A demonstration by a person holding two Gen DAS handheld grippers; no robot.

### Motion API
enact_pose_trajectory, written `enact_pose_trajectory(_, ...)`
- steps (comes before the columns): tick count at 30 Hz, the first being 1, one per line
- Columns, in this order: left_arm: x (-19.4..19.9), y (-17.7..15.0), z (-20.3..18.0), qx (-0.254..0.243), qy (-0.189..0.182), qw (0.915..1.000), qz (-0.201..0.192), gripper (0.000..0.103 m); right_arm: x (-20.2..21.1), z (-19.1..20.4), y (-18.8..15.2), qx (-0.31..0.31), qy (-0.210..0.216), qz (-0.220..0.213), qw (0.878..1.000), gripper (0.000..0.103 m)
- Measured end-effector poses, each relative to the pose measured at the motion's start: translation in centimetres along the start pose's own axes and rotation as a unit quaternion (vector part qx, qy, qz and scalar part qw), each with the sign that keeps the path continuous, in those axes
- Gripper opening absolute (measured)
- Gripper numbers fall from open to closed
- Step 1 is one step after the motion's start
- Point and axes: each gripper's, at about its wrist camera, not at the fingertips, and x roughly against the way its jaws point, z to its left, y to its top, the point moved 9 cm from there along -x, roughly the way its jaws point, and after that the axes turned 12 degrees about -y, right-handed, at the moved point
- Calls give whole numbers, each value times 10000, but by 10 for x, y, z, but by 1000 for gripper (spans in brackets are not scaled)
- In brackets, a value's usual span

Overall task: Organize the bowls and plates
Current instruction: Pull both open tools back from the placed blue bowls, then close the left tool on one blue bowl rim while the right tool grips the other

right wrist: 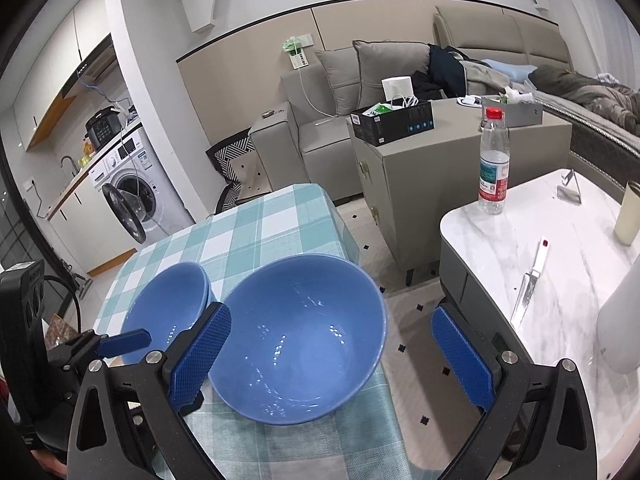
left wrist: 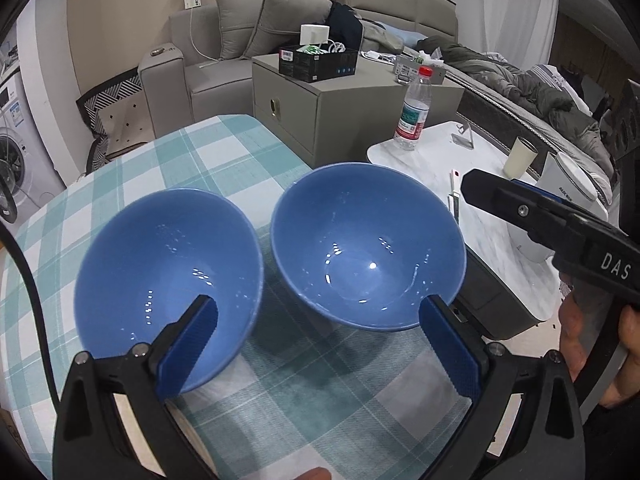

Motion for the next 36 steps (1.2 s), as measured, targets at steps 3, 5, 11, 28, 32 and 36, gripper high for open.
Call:
enact_pose_trajectory(3,-3,2,-1,156,-126,9998,43,102,-5,-5,-2,-57,-29,68,10000,102)
enact_pose_trajectory(5,-4,4,-1,313,-251,9992,61,101,-9,-7,-3,-84,-41,117,9999,102)
enact_pose_trajectory(11,-8,6,-6,417,-453,9981,95,89,-13,-10,-4,-142,-31,164,9998,102)
enact_pose_trajectory(28,-19,-2,-11,507,-500,9966,403,61,-31,-10,-12,-158,65,357,9992,102)
enact_pose_trajectory(32,-23,-4,-8,520,-466,9965,450,61,-44,-16,-19,-186,-59,496,9986,102)
enact_pose_trajectory(36,-29,-5,-8,527,-456,9964,491,61,-53,-20,-22,-222,-99,588,9980,101)
